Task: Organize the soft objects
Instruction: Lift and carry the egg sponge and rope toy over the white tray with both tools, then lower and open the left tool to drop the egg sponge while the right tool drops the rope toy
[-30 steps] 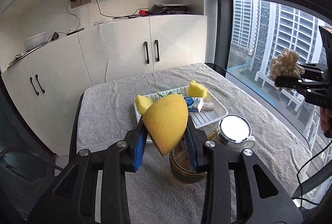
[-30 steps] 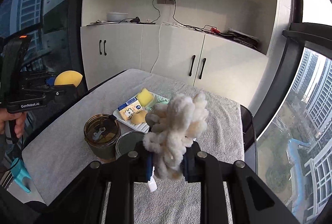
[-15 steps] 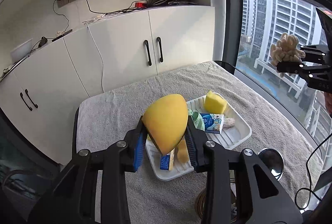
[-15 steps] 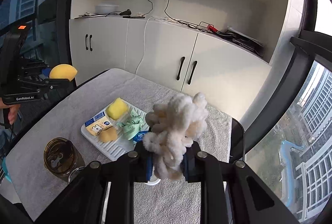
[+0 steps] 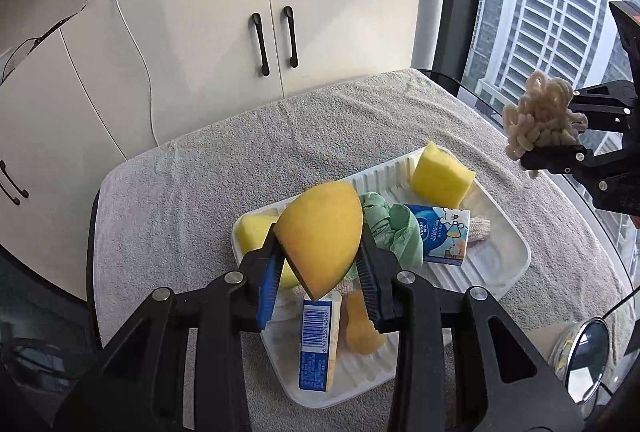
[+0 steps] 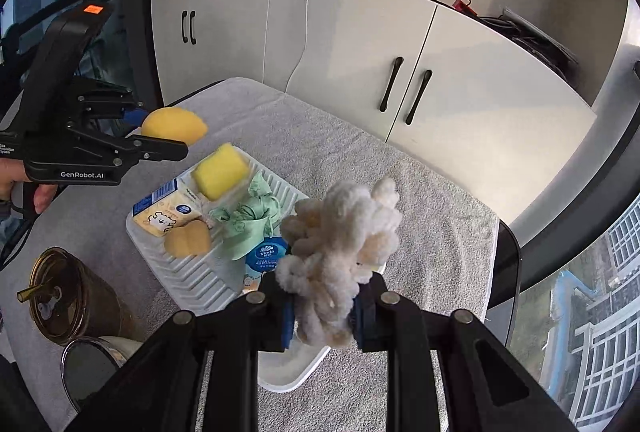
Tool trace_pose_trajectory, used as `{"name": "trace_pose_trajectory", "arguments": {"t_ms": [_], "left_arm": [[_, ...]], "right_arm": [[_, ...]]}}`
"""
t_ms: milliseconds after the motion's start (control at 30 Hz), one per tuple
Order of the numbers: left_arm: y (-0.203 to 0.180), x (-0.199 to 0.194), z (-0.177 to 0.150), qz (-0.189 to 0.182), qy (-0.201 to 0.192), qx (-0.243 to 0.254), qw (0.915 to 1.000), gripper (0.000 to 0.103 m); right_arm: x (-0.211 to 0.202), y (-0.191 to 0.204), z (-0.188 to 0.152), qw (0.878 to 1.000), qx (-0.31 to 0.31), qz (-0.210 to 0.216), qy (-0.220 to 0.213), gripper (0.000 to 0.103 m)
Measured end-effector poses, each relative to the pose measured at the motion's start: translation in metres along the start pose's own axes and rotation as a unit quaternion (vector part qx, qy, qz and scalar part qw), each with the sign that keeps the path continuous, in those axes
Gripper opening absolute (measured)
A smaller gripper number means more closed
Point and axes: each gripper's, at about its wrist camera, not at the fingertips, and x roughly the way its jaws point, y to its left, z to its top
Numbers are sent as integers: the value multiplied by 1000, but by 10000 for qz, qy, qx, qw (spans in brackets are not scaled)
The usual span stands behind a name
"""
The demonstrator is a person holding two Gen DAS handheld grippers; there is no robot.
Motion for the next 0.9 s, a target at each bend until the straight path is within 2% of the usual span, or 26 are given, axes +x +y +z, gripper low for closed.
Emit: {"name": "trace_pose_trajectory", "arguments": {"t_ms": [333, 433, 567, 900], "left_arm": [[4, 39, -5, -80, 246, -30, 9997, 33], [4, 46, -6, -77, 279, -13, 9996, 33], [6, 54, -6, -92, 286, -71, 9995, 33], [2, 72, -19, -178, 425, -61, 9989, 33]], "right_arm": [[50, 29, -15, 9937, -728, 815, 245, 24], [63, 37, -16, 9924, -874, 789, 356, 24], [74, 35, -14, 9927, -767, 849, 389, 24], [80, 56, -22, 9822, -1177, 1424, 343, 24]]}}
